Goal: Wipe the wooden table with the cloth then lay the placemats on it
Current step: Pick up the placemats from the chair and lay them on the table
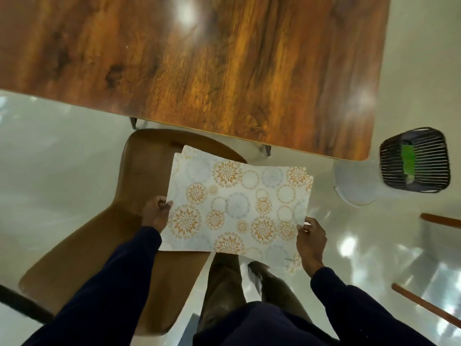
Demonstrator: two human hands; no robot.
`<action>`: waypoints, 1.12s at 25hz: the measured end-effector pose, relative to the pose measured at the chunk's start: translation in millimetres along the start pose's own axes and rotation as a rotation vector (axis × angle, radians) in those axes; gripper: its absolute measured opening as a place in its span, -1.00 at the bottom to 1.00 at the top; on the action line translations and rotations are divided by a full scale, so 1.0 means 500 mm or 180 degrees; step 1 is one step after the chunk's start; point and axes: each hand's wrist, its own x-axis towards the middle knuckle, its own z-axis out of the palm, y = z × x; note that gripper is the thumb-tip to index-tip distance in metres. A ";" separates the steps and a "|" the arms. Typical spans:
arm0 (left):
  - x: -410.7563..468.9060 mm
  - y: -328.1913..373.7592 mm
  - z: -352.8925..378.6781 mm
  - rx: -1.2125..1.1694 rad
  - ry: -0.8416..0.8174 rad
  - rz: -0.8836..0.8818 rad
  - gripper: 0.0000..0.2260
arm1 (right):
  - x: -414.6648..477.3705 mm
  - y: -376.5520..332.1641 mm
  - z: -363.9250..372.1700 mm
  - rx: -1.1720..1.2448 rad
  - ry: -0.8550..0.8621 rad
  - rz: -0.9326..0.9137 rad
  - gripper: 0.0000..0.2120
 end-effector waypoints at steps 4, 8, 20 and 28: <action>-0.162 0.037 0.016 -0.0420 0.0188 0.0249 -0.83 | -0.033 0.033 -0.134 0.0360 0.0048 -0.0323 -0.77; -0.286 0.099 0.031 -0.0830 0.0235 0.0311 -0.71 | -0.039 0.055 -0.242 0.0597 0.0138 -0.0671 -0.76; -0.335 0.357 0.120 -0.1036 0.0120 0.0635 -0.86 | 0.141 -0.103 -0.458 0.0846 0.0421 -0.1213 -0.74; -0.183 0.507 0.158 -0.0892 0.0203 0.0690 -0.90 | 0.317 -0.271 -0.448 0.0750 0.0352 -0.1188 -0.68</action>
